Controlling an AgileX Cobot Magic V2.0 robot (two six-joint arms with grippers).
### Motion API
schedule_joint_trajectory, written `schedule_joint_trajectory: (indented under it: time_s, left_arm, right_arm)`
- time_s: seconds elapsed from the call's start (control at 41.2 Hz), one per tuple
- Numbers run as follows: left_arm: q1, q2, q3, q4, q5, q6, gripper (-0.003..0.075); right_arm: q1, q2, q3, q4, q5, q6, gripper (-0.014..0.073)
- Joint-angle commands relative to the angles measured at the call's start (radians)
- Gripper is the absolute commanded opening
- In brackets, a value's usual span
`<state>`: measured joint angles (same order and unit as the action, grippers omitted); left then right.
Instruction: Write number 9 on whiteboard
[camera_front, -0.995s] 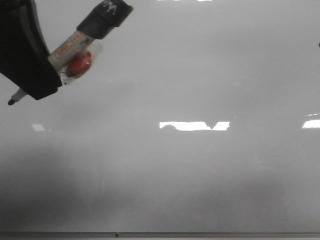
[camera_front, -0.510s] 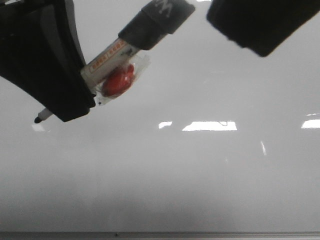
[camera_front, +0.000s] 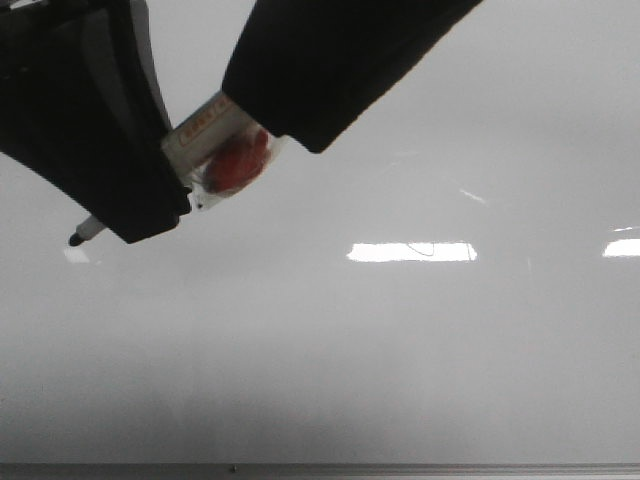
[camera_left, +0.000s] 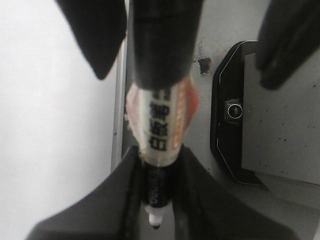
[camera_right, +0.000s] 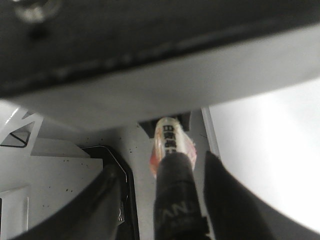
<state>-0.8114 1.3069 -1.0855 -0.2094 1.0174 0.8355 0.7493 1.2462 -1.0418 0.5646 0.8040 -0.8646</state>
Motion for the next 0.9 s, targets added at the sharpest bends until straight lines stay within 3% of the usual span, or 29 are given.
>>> schedule_joint_trajectory:
  time_s: [0.0,0.34,0.461,0.631,0.752,0.874]
  left_arm:
    - [-0.007,-0.029,-0.036,-0.024,-0.034,-0.001,-0.0019]
    - [-0.007,-0.029,-0.036,-0.024,-0.038,-0.001,-0.0016]
    - [-0.007,-0.029,-0.036,-0.026,-0.038,-0.004,0.0058]
    - [-0.004,-0.057,-0.044,-0.009,-0.077,-0.059,0.0249]
    - [0.026,-0.111,-0.043,0.007,-0.099,-0.106,0.0265]
    - [0.098,-0.175,-0.043,0.009,-0.101,-0.139,0.0265]
  right_arm:
    - [0.001,-0.022,-0.037,0.027,-0.044,-0.010,0.0317]
    - [0.001,-0.022,-0.037,0.027,-0.042,-0.009,0.0032]
    - [0.001,-0.022,-0.037,0.027,-0.042,-0.009,-0.0057]
    - [-0.006,-0.024,-0.037,0.024,-0.055,-0.008,-0.0068]
    - [-0.056,-0.053,-0.037,-0.023,-0.043,0.046,-0.0068]
    - [-0.155,-0.096,-0.039,-0.147,-0.016,0.191,-0.0068]
